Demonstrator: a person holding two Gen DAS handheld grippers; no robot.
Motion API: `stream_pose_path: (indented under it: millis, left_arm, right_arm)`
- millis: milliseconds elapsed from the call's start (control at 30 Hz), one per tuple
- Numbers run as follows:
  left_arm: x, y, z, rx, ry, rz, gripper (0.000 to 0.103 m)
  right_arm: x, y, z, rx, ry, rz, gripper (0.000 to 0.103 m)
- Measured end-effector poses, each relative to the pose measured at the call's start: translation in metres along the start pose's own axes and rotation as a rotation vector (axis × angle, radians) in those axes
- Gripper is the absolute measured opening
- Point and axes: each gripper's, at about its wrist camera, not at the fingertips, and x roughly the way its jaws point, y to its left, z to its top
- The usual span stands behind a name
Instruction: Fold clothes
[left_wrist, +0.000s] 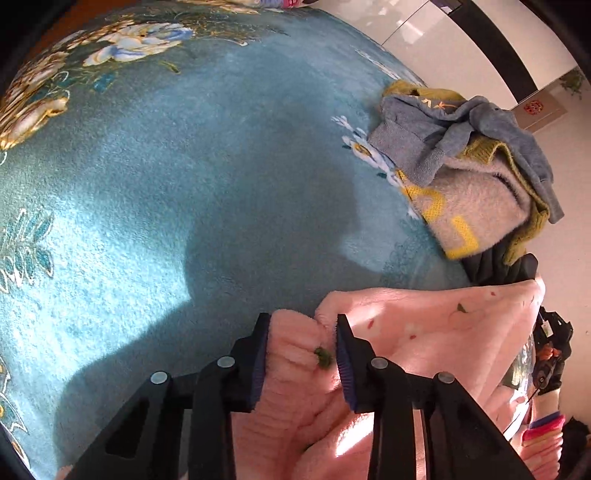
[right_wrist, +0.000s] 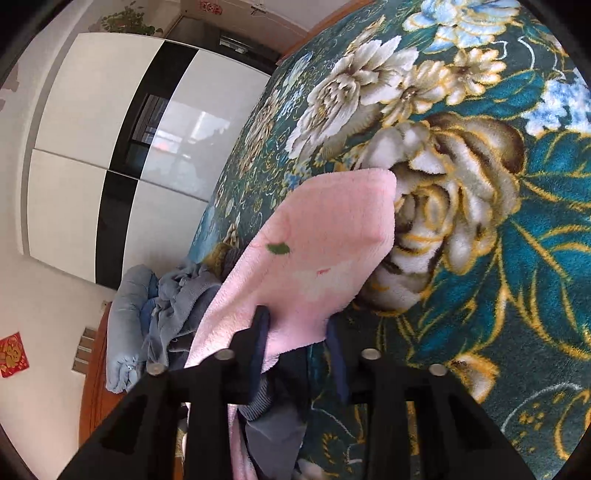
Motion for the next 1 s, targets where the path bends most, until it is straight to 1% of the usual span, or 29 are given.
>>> stream_pose_path:
  millis: [67, 100, 167, 267, 300, 333, 367, 400, 467, 500, 533, 567, 600, 667, 733, 767, 833, 933, 967, 1000]
  left_arm:
    - [-0.017, -0.006, 0.000, 0.007, -0.070, -0.041, 0.034]
    - [-0.028, -0.009, -0.001, 0.009, -0.111, -0.064, 0.034]
    - [-0.064, -0.011, -0.003, 0.010, -0.226, -0.129, 0.034]
    - [-0.138, -0.001, -0.015, 0.017, -0.417, -0.235, 0.034]
    - [-0.162, 0.003, -0.020, 0.026, -0.465, -0.245, 0.034]
    - [-0.183, 0.006, -0.026, 0.036, -0.502, -0.238, 0.034]
    - [-0.194, 0.011, -0.025, 0.035, -0.524, -0.222, 0.034]
    - [-0.206, 0.016, -0.024, 0.033, -0.546, -0.206, 0.034]
    - [-0.229, 0.027, -0.021, 0.030, -0.588, -0.174, 0.034]
    - [-0.224, 0.031, -0.017, 0.008, -0.570, -0.166, 0.034]
    - [-0.218, 0.036, -0.012, -0.014, -0.551, -0.159, 0.034]
    - [-0.203, 0.037, -0.008, -0.028, -0.521, -0.148, 0.034]
    - [-0.187, 0.038, -0.005, -0.042, -0.491, -0.136, 0.034]
    - [-0.155, 0.039, 0.002, -0.072, -0.429, -0.121, 0.034]
    - [-0.132, 0.041, 0.005, -0.103, -0.394, -0.132, 0.034]
    - [-0.127, 0.041, 0.003, -0.108, -0.388, -0.125, 0.034]
    - [-0.126, 0.041, 0.001, -0.107, -0.391, -0.116, 0.034]
    - [-0.127, 0.042, 0.000, -0.109, -0.397, -0.113, 0.034]
    - [-0.128, 0.043, 0.001, -0.109, -0.398, -0.114, 0.034]
    - [-0.129, 0.042, 0.000, -0.107, -0.400, -0.115, 0.034]
  right_arm:
    - [0.001, 0.003, 0.004, 0.027, -0.034, 0.006, 0.007]
    - [-0.007, 0.008, 0.006, 0.019, -0.055, 0.010, 0.006]
    - [-0.039, 0.026, 0.011, -0.035, -0.111, 0.031, 0.005]
    - [-0.109, 0.049, 0.014, -0.100, -0.219, 0.086, 0.004]
    - [-0.135, 0.057, 0.013, -0.132, -0.259, 0.089, 0.003]
    - [-0.161, 0.065, 0.012, -0.164, -0.299, 0.091, 0.002]
    - [-0.187, 0.074, 0.011, -0.196, -0.340, 0.094, 0.002]
    - [-0.209, 0.081, 0.012, -0.225, -0.370, 0.084, 0.000]
    - [-0.243, 0.096, 0.016, -0.274, -0.414, 0.039, 0.000]
    - [-0.249, 0.100, 0.020, -0.289, -0.419, 0.012, 0.000]
    - [-0.246, 0.103, 0.025, -0.293, -0.408, -0.019, 0.000]
    - [-0.239, 0.102, 0.028, -0.300, -0.392, -0.059, 0.000]
    - [-0.225, 0.097, 0.030, -0.301, -0.362, -0.094, 0.000]
    - [-0.192, 0.077, 0.030, -0.279, -0.277, -0.137, 0.000]
    - [-0.173, 0.049, 0.022, -0.235, -0.209, -0.130, 0.000]
    - [-0.169, 0.038, 0.017, -0.228, -0.181, -0.136, 0.000]
    - [-0.170, 0.022, 0.008, -0.239, -0.129, -0.184, 0.003]
    - [-0.178, 0.000, -0.009, -0.259, -0.050, -0.270, 0.003]
    - [-0.182, -0.005, -0.015, -0.265, -0.026, -0.305, 0.007]
    - [-0.187, -0.009, -0.023, -0.267, -0.005, -0.335, 0.022]
